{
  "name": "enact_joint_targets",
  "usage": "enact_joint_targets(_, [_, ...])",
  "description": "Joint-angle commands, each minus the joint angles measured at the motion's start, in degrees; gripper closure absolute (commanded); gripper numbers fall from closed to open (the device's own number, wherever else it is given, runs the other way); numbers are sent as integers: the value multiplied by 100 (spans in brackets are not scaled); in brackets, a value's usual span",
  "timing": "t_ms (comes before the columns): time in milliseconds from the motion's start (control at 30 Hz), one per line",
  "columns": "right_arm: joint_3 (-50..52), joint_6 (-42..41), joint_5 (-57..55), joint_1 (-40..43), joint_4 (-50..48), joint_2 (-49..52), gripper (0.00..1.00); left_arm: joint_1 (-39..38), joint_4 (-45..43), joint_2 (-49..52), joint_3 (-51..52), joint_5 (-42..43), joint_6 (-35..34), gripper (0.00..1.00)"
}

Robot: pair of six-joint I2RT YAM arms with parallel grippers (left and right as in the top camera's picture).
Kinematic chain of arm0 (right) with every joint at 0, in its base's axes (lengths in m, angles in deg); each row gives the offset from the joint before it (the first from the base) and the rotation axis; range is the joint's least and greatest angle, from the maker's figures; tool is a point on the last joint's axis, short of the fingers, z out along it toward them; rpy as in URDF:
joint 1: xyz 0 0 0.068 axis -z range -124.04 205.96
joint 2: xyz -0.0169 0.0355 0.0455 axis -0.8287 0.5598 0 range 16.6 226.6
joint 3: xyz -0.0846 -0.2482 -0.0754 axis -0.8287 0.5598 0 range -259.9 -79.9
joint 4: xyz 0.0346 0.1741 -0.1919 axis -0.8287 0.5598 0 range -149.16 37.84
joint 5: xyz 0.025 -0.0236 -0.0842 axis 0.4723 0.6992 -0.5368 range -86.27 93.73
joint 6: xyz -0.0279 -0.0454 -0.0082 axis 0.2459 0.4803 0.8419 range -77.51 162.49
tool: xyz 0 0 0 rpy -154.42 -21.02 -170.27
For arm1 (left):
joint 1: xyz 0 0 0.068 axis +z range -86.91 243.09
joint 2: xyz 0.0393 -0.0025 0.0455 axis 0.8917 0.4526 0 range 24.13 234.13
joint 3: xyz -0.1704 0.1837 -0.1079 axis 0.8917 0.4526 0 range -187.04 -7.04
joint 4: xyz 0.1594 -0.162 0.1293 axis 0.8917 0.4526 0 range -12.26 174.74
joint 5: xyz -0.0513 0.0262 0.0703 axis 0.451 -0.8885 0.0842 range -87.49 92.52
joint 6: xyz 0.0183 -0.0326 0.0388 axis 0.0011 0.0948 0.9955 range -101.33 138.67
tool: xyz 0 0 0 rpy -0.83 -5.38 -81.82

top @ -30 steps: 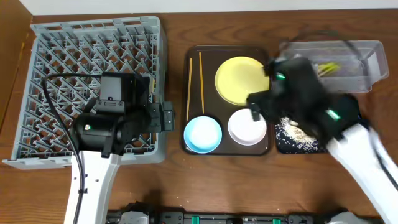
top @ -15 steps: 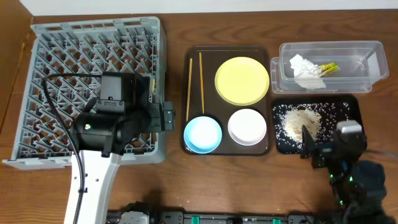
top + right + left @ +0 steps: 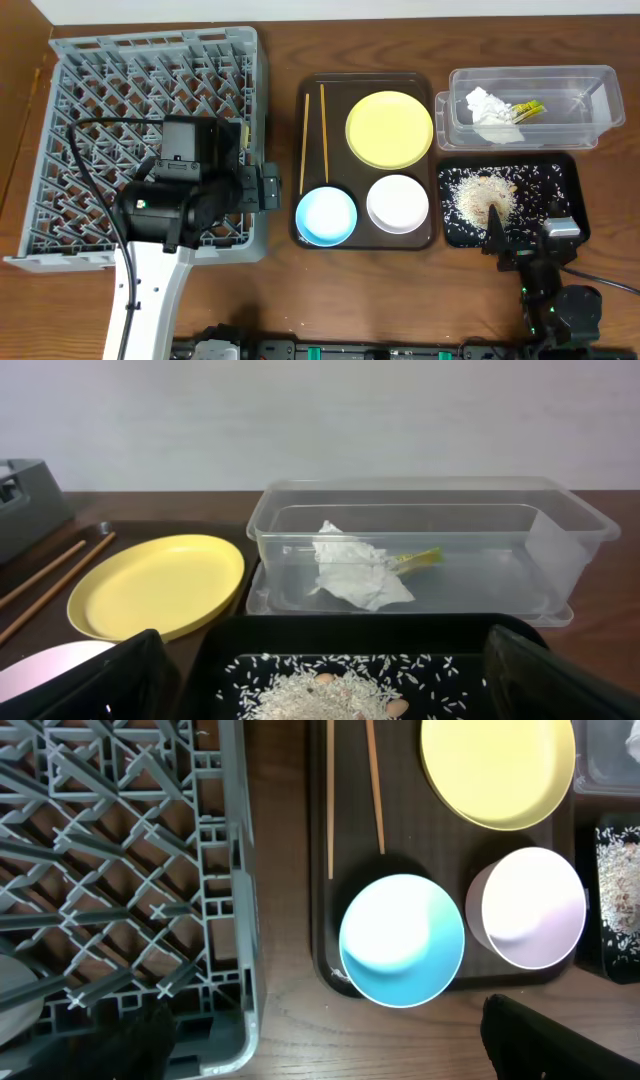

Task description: Sort waste into correct bins and load items into the dishwasher

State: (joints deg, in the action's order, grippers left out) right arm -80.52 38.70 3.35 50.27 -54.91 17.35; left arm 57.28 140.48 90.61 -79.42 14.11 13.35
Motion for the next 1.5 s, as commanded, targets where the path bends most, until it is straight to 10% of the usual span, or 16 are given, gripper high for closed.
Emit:
enact_joint_targets(0, [31, 68, 44, 81, -4, -48, 1, -17, 2, 7, -87, -72, -7, 2])
enact_joint_targets(500, [31, 68, 44, 81, -4, -48, 1, -17, -2, 7, -87, -68, -11, 2])
enact_joint_targets(800, [31, 68, 44, 81, -4, -48, 1, -50, -1287, 52, -87, 1366, -1602, 2])
enact_joint_targets(1133, [31, 68, 44, 81, -4, -48, 1, -1921, -1958, 1211, -87, 85, -1233, 1])
enact_joint_targets(1467, [31, 68, 44, 81, -4, -48, 1, -2417, -2326, 3261, -87, 302, -1250, 33])
